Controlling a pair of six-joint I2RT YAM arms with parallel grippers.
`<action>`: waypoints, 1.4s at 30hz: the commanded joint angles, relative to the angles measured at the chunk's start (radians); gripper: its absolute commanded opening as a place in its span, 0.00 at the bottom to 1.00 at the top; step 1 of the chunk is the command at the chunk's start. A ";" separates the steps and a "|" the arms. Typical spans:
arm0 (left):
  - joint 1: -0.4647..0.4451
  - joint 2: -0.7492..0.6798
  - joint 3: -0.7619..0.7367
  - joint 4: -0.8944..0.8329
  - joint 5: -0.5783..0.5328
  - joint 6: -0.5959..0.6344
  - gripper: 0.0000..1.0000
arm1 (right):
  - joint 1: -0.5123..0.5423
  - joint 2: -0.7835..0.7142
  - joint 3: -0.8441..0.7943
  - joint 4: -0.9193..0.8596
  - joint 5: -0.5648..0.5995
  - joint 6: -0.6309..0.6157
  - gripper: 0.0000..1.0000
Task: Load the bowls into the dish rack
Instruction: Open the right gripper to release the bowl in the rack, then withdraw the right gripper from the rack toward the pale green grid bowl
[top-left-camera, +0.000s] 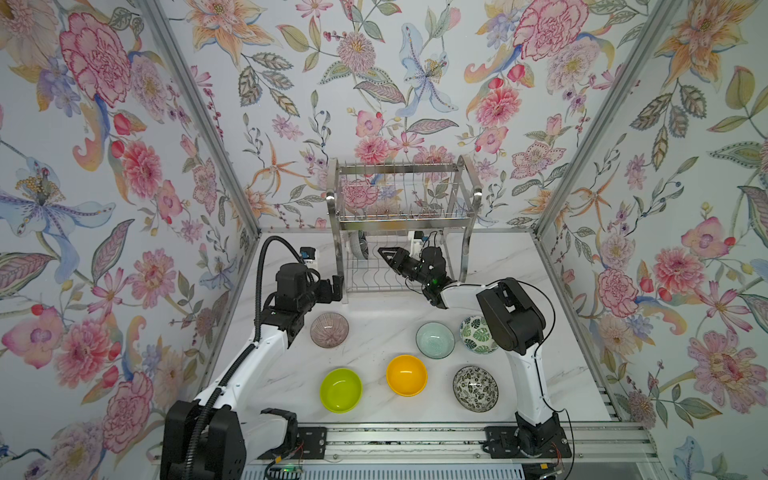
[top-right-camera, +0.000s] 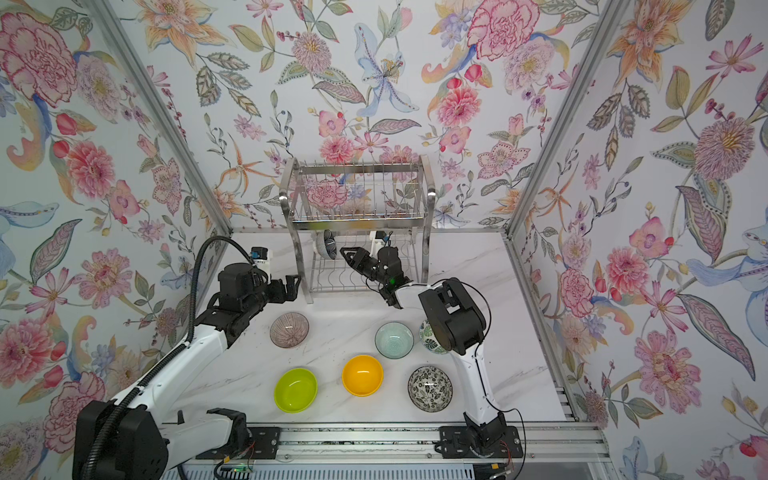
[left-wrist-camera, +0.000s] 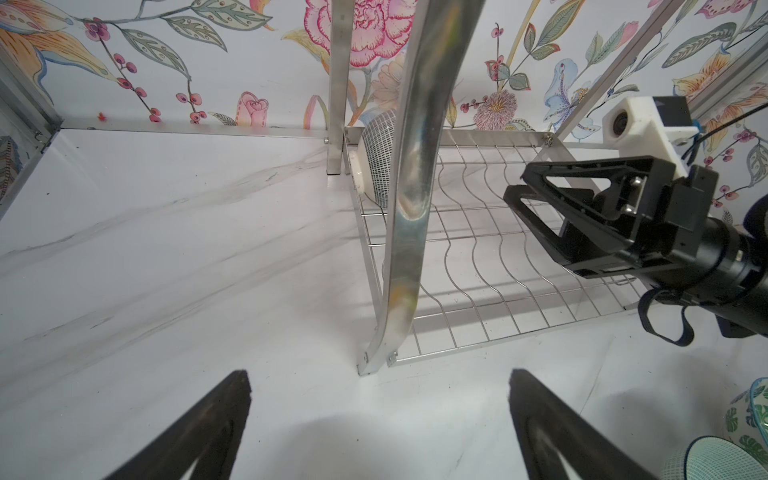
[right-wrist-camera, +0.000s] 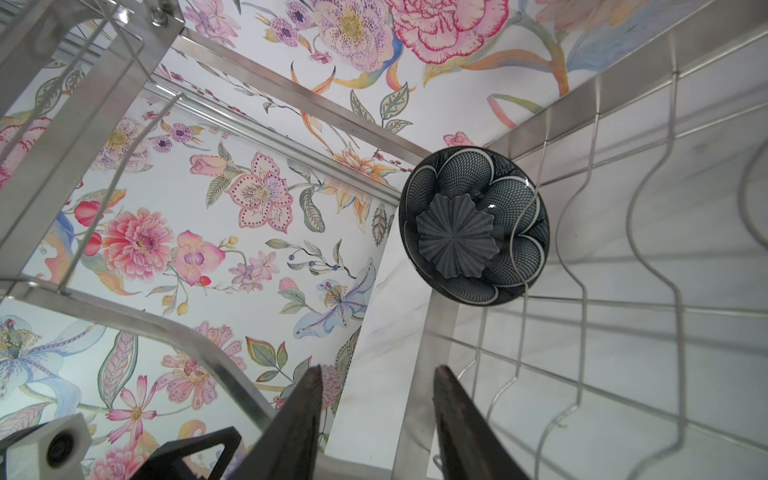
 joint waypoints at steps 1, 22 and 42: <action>0.008 0.001 -0.004 0.009 -0.009 -0.003 0.99 | 0.012 -0.067 -0.058 0.031 -0.004 -0.043 0.45; 0.008 0.015 0.005 0.001 0.010 -0.006 0.99 | 0.088 -0.301 -0.280 -0.199 0.052 -0.356 0.46; 0.006 0.043 0.026 -0.022 0.029 -0.006 0.96 | 0.172 -0.533 -0.329 -0.776 0.356 -0.719 0.46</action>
